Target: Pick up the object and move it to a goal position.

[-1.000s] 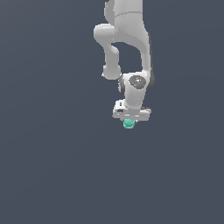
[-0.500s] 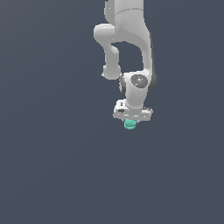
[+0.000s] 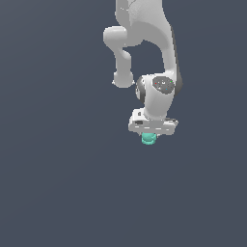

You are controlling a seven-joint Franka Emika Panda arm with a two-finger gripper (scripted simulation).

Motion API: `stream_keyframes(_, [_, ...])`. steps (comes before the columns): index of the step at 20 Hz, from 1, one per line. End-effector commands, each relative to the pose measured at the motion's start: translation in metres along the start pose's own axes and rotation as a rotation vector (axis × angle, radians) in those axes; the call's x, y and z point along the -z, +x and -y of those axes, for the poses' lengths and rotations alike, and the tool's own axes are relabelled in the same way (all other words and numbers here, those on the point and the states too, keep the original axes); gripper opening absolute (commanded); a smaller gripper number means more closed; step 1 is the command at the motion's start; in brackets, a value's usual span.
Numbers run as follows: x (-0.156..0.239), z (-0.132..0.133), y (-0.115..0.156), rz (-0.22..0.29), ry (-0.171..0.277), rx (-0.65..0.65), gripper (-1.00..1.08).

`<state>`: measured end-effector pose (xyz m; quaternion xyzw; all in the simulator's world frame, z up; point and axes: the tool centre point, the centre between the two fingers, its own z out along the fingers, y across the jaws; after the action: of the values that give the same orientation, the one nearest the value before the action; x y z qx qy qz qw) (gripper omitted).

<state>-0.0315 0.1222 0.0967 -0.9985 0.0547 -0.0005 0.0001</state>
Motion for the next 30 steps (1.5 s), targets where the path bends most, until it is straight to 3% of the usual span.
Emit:
stream_keyframes(1, [0.016,0.007,0.012,0.0,0.0,0.0,-1.0])
stream_keyframes(16, [0.1,0.044,0.083,0.001,0.0,0.0,-1.0])
stream_keyframes(30, [0.149,0.067,0.127,0.001,0.0,0.0,-1.0])
